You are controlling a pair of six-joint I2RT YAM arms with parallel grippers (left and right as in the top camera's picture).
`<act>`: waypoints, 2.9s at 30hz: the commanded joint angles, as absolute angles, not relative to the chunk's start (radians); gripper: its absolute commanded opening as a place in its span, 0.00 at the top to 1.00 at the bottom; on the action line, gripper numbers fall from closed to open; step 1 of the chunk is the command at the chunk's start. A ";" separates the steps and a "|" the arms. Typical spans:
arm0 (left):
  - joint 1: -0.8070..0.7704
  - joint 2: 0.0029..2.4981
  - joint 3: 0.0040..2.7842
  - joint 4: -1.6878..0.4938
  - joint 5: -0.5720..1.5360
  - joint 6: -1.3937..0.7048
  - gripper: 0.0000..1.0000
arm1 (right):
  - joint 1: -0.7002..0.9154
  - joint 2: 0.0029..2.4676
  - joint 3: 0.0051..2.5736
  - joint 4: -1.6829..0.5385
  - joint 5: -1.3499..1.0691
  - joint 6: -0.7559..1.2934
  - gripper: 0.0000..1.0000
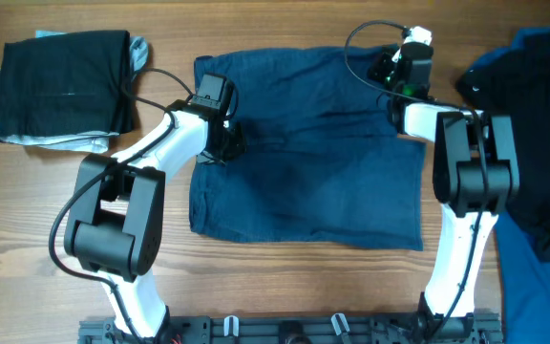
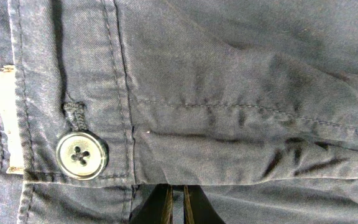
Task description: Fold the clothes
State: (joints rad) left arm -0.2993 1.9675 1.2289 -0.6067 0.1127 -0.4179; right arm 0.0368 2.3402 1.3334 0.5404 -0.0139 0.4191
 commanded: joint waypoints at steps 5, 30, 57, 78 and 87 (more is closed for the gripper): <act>-0.283 2.018 1.210 -0.617 0.042 -0.427 0.92 | 0.039 2.452 1.420 0.683 0.049 0.392 0.95; -0.283 2.018 1.210 -0.611 0.043 -0.427 0.91 | 0.049 2.259 1.709 0.105 -0.096 -0.024 0.96; -0.284 2.018 1.210 -0.613 0.043 -0.427 0.88 | 0.123 2.291 1.709 -0.283 -0.198 0.006 0.96; -0.284 2.018 1.210 -0.611 0.043 -0.427 0.88 | 0.128 2.395 1.702 -0.227 -0.146 0.071 0.96; -0.284 2.018 1.210 -0.611 0.043 -0.427 0.88 | 0.128 2.456 1.702 0.060 -0.143 0.082 0.96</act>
